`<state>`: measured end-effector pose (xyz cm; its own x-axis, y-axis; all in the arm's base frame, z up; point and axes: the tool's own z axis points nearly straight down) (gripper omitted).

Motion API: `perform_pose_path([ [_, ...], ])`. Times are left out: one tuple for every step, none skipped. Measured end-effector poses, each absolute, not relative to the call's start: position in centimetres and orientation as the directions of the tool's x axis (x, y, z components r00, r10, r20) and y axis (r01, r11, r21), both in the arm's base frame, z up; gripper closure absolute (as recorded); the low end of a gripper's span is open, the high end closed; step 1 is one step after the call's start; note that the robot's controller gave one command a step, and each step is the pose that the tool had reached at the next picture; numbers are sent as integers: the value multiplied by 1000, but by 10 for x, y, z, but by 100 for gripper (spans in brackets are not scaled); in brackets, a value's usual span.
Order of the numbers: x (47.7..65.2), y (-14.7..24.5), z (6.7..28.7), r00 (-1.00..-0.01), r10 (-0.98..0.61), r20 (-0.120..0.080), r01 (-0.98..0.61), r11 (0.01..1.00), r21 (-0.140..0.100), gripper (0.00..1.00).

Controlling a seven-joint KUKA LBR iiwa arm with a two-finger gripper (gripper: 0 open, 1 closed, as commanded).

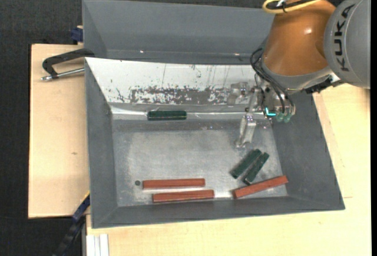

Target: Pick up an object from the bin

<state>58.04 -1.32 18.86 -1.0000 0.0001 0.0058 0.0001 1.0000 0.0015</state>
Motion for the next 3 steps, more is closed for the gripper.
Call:
perform_pose_path([
  [582, -13, 193, -1000, 0, -2, 0, 1000, 1, 0],
  [553, -67, 133, -999, -47, -7, -47, 999, 0, 0],
  [567, -70, 97, -983, -184, -4, -184, 983, -5, 0],
])
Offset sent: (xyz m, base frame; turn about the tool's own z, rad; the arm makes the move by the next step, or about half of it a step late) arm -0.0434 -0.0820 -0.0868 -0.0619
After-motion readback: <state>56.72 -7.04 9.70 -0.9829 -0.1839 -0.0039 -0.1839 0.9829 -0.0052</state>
